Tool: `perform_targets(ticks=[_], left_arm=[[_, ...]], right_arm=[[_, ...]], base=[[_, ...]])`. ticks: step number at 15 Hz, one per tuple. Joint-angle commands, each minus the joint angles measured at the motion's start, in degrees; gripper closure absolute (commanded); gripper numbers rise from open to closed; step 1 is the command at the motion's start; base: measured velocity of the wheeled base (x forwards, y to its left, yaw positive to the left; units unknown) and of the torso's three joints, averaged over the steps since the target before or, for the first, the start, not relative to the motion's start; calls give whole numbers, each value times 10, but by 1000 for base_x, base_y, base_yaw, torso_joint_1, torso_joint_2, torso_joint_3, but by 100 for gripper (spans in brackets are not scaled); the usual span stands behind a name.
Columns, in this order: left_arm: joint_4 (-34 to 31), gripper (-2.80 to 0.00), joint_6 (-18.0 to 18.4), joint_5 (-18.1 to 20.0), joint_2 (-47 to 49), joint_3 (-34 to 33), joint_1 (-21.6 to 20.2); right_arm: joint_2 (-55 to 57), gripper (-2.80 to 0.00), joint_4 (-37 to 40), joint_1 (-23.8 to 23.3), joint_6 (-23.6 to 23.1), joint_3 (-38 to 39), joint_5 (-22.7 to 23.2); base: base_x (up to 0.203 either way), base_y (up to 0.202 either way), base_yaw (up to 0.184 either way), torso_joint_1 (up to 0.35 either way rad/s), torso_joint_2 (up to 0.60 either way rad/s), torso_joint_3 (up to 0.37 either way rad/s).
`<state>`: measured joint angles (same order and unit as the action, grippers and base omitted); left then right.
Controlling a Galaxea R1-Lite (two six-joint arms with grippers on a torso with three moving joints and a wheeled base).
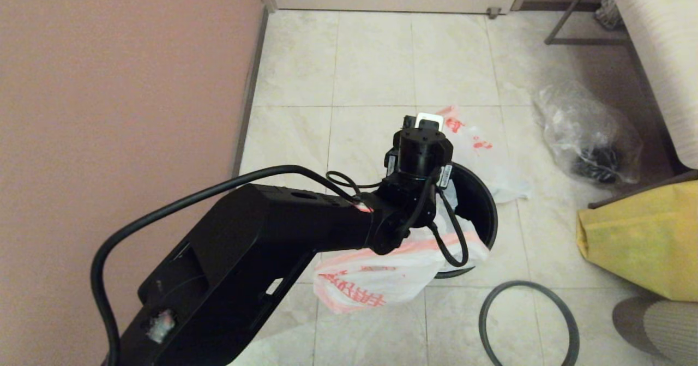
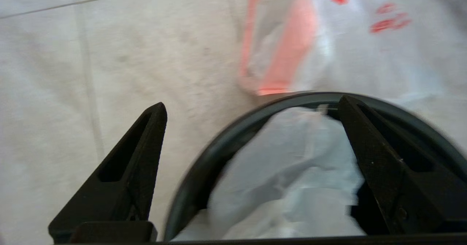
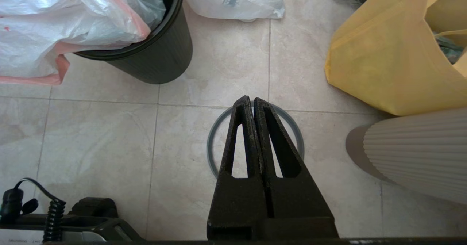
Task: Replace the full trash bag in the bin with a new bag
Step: Put the new garbage bag on the trash can
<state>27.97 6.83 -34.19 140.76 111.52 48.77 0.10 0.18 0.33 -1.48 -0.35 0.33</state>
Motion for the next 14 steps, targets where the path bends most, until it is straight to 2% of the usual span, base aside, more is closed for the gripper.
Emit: perform_targets(ticks=[1, 3, 8, 11, 12, 14], left_arm=[[3, -280, -11, 25, 5, 2, -2], [22, -280, -22, 76, 16, 8, -4], [48, -280, -21, 176, 44, 9, -40], [49, -280, -17, 220, 53, 15, -49], [48, 0, -17, 235, 56, 15, -50], [49, 0, 4, 255, 63, 15, -53]], right_arm=[[1, 0, 0, 0, 0, 0, 0], [1, 0, 0, 0, 0, 0, 0], [1, 0, 0, 0, -1, 0, 0], [1, 0, 0, 0, -1, 0, 0], [1, 0, 0, 0, 0, 0, 0], [1, 0, 0, 0, 0, 0, 0]], base=[[0, 0, 0, 0, 0, 0], [0, 0, 0, 0, 0, 0], [0, 0, 0, 0, 0, 0], [0, 0, 0, 0, 0, 0], [0, 0, 0, 0, 0, 0], [0, 0, 0, 0, 0, 0]])
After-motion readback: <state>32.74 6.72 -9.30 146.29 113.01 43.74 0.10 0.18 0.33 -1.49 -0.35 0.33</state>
